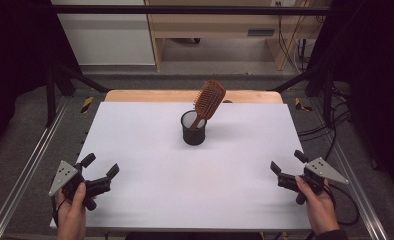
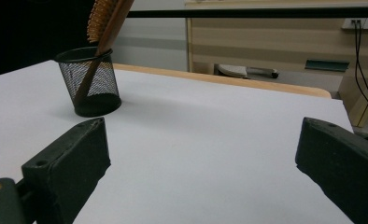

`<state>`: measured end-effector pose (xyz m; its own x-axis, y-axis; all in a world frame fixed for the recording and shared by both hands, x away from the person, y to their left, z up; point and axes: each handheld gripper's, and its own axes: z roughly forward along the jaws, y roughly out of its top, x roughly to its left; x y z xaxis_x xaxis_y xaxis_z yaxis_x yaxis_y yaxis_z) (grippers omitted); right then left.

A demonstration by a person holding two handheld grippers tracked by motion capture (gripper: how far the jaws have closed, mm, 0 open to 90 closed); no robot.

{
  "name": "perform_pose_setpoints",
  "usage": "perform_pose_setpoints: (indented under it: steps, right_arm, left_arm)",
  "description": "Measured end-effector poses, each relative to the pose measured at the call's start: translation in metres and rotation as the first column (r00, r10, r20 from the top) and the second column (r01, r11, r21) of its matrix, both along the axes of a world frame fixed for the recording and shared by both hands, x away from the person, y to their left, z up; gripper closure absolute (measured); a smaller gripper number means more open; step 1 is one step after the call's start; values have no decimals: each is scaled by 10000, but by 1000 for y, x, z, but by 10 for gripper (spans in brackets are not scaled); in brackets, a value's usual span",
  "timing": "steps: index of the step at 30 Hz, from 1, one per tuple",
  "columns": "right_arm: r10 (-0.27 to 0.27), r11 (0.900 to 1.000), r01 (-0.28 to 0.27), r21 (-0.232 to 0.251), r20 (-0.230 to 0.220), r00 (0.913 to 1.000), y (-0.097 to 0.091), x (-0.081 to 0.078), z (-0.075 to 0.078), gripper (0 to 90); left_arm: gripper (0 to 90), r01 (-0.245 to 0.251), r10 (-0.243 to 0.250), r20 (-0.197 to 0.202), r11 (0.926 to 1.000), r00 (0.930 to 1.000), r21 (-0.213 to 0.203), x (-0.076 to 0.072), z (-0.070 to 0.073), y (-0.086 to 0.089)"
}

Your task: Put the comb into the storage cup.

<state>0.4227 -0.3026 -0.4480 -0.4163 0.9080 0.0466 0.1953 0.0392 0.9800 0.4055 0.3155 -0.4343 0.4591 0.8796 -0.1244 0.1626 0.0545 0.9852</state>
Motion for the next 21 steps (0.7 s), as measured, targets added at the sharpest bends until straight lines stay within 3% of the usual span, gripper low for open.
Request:
perform_pose_setpoints:
  steps: [21]
  right_arm:
    - [742,9972,-742,-75,-105,9972,21,1,-11,34]
  left_arm:
    - [19,70,-70,63,9999,10000,78,0,0,-2]
